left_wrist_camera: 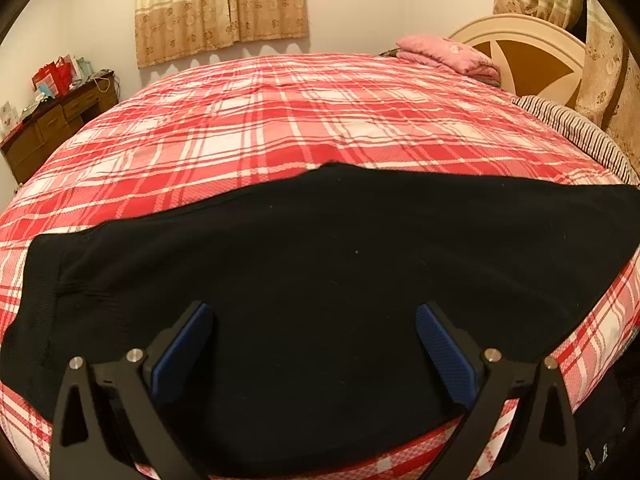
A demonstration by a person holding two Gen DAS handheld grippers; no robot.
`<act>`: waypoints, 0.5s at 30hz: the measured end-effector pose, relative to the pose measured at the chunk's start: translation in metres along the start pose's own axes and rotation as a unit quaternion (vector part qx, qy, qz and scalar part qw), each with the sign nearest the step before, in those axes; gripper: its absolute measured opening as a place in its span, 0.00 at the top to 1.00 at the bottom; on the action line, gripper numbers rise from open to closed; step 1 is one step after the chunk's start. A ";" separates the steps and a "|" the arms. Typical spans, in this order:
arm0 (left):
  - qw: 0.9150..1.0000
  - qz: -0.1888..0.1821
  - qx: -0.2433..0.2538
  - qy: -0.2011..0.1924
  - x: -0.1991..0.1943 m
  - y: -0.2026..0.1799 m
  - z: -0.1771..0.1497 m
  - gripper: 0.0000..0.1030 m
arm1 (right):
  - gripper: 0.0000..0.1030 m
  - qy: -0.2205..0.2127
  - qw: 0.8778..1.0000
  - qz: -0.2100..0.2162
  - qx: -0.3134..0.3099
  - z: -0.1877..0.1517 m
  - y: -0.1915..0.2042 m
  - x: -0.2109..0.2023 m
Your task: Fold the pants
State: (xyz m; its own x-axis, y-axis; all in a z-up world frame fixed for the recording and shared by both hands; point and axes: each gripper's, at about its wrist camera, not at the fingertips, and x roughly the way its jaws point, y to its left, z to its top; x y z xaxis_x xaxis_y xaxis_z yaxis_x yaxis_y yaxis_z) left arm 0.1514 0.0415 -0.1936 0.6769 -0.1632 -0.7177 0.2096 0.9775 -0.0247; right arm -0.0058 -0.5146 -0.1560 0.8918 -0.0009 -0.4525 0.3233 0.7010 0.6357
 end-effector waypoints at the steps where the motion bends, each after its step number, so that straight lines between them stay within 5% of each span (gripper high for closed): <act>1: 1.000 -0.001 -0.003 0.000 0.000 0.001 0.000 0.00 | 0.84 -0.009 1.000 -0.005 -0.015 -0.001 0.011 -0.005; 8: 1.000 -0.006 -0.019 -0.012 -0.008 0.008 0.006 0.00 | 0.85 -0.052 0.980 -0.001 -0.195 -0.021 0.135 -0.025; 15: 0.999 -0.013 -0.029 -0.015 -0.008 0.011 0.006 0.00 | 0.85 -0.001 0.950 0.039 -0.309 -0.066 0.233 0.007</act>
State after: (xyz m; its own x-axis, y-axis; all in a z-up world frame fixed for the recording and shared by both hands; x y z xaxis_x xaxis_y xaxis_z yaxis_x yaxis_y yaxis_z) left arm 0.1524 0.0531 -0.1835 0.6926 -0.1927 -0.6952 0.1868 0.9787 -0.0852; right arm 0.0555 -0.3042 -0.0520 0.9057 0.0669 -0.4186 0.0097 0.9839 0.1782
